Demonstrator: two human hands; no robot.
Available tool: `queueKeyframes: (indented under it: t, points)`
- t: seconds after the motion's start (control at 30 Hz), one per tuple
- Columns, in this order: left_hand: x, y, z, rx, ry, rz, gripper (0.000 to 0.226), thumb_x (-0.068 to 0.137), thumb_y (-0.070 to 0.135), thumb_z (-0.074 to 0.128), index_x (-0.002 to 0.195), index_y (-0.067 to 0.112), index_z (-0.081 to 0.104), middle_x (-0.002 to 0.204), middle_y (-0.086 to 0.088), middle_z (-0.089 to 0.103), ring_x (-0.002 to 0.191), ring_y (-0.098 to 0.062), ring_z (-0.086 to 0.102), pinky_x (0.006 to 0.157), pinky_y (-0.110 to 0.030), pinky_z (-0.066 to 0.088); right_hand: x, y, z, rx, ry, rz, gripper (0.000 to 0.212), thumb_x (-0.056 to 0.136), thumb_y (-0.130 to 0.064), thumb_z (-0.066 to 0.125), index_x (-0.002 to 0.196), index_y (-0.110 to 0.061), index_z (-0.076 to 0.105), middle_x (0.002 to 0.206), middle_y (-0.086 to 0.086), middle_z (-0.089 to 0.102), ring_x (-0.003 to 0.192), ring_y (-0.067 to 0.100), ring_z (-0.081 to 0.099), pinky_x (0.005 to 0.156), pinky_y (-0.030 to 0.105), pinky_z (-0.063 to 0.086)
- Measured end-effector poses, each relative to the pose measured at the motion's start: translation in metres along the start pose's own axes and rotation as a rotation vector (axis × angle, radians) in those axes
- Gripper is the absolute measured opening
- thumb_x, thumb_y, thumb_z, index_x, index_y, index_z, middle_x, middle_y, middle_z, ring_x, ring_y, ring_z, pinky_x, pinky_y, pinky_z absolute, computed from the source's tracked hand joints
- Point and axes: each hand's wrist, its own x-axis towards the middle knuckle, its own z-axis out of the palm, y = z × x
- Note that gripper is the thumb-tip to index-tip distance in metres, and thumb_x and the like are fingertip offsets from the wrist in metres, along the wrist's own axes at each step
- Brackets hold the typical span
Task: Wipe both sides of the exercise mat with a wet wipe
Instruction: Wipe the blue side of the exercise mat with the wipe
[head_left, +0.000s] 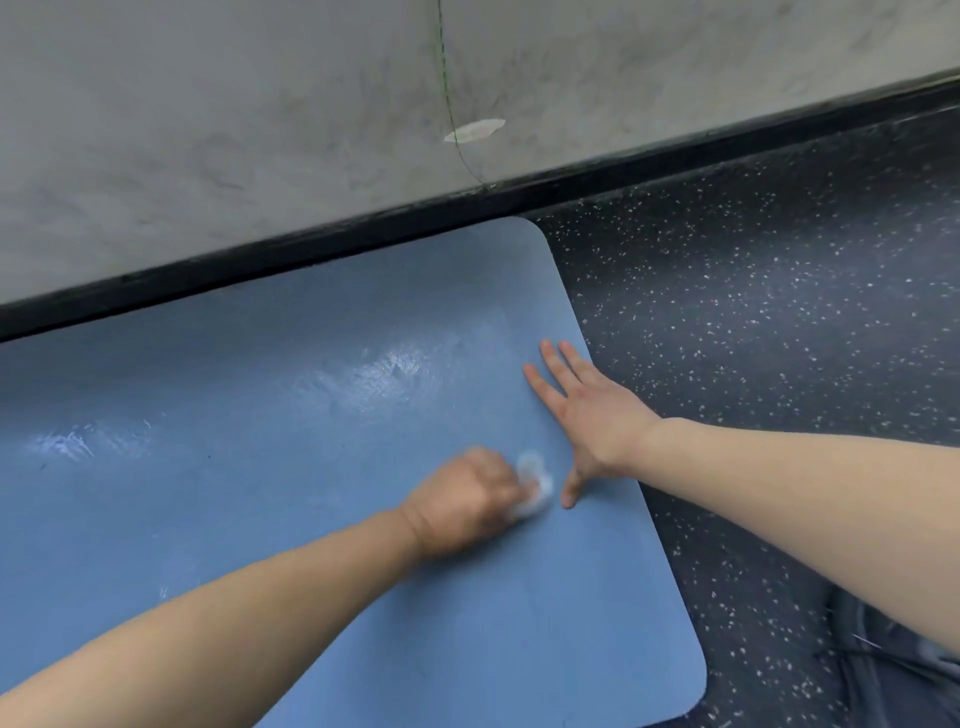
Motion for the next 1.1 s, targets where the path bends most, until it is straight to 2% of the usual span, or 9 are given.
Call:
queueKeyframes:
  t: [0.07,0.1,0.27,0.3,0.47,0.67,0.83,1.0,1.1]
  points:
    - [-0.01,0.015,0.004,0.009,-0.173,0.232,0.026,0.097,0.015,0.062,0.122,0.008,0.069,0.08,-0.007,0.057,0.072,-0.028,0.048,0.065,-0.037,0.041,-0.003,0.002,0.001,-0.004,0.016,-0.018,0.167,0.054,-0.085,0.082,0.163,-0.014,-0.023,0.168,0.017,-0.034,0.156,0.035,-0.03,0.131,0.041,-0.004]
    - [-0.01,0.007,0.0,0.038,-0.179,0.23,0.027,0.095,0.014,0.065,0.122,0.008,0.069,0.079,-0.007,0.056,0.072,-0.028,0.047,0.065,-0.036,0.041,-0.006,0.003,0.003,-0.008,0.021,-0.027,0.164,0.057,-0.086,0.08,0.164,-0.013,-0.022,0.168,0.018,-0.033,0.156,0.035,-0.029,0.131,0.041,-0.005]
    - [-0.014,-0.026,-0.017,0.069,0.18,-0.355,0.022,0.095,0.02,0.058,0.114,0.019,0.067,0.068,-0.007,0.056,0.059,-0.031,0.049,0.055,-0.04,0.047,-0.026,0.006,0.02,-0.066,-0.014,-0.101,0.165,0.054,-0.092,0.074,0.165,-0.015,-0.02,0.168,0.018,-0.033,0.156,0.037,-0.029,0.132,0.044,-0.002]
    - [-0.016,-0.013,-0.008,0.028,0.177,-0.345,0.022,0.095,0.02,0.057,0.112,0.016,0.069,0.07,-0.007,0.057,0.061,-0.032,0.051,0.056,-0.039,0.046,-0.033,0.003,0.026,-0.104,-0.03,-0.116,0.168,0.05,-0.095,0.072,0.164,-0.015,-0.021,0.167,0.02,-0.034,0.156,0.04,-0.029,0.132,0.047,-0.002]
    - [-0.024,0.04,0.016,-0.02,-0.161,0.126,0.024,0.096,0.014,0.061,0.116,0.005,0.07,0.079,-0.009,0.059,0.07,-0.029,0.05,0.065,-0.036,0.04,-0.045,-0.008,0.04,-0.156,-0.047,-0.12,0.173,0.049,-0.093,0.075,0.159,-0.012,-0.031,0.162,0.026,-0.039,0.152,0.049,-0.033,0.129,0.054,-0.008]
    - [-0.033,0.015,0.01,-0.009,0.143,-0.318,0.026,0.094,0.02,0.058,0.114,0.009,0.071,0.074,-0.007,0.058,0.062,-0.03,0.051,0.058,-0.04,0.048,-0.091,-0.014,0.07,-0.145,-0.136,-0.236,0.173,0.05,-0.095,0.072,0.157,-0.01,-0.033,0.159,0.024,-0.044,0.149,0.046,-0.039,0.13,0.055,-0.006]
    - [-0.044,0.074,0.033,-0.059,-0.129,0.09,0.022,0.099,0.015,0.057,0.114,0.006,0.07,0.078,-0.007,0.057,0.069,-0.028,0.047,0.065,-0.038,0.041,-0.105,-0.013,0.092,-0.229,-0.113,-0.246,0.178,0.047,-0.09,0.079,0.156,0.001,-0.029,0.158,0.031,-0.042,0.149,0.053,-0.035,0.128,0.062,-0.001]
    - [-0.044,0.059,0.033,-0.067,0.057,-0.128,0.03,0.092,0.013,0.061,0.122,0.011,0.057,0.08,-0.007,0.057,0.067,-0.029,0.049,0.061,-0.039,0.047,-0.105,-0.017,0.095,-0.226,-0.105,-0.235,0.177,0.05,-0.087,0.08,0.156,0.002,-0.03,0.157,0.032,-0.044,0.149,0.053,-0.034,0.128,0.061,-0.001]
    - [-0.056,0.11,0.053,-0.159,-0.117,0.11,0.027,0.096,0.01,0.058,0.121,0.004,0.063,0.083,-0.008,0.06,0.072,-0.028,0.05,0.066,-0.038,0.046,-0.104,-0.018,0.097,-0.217,-0.106,-0.234,0.177,0.05,-0.084,0.082,0.155,0.001,-0.032,0.156,0.031,-0.045,0.149,0.053,-0.035,0.128,0.06,-0.003]
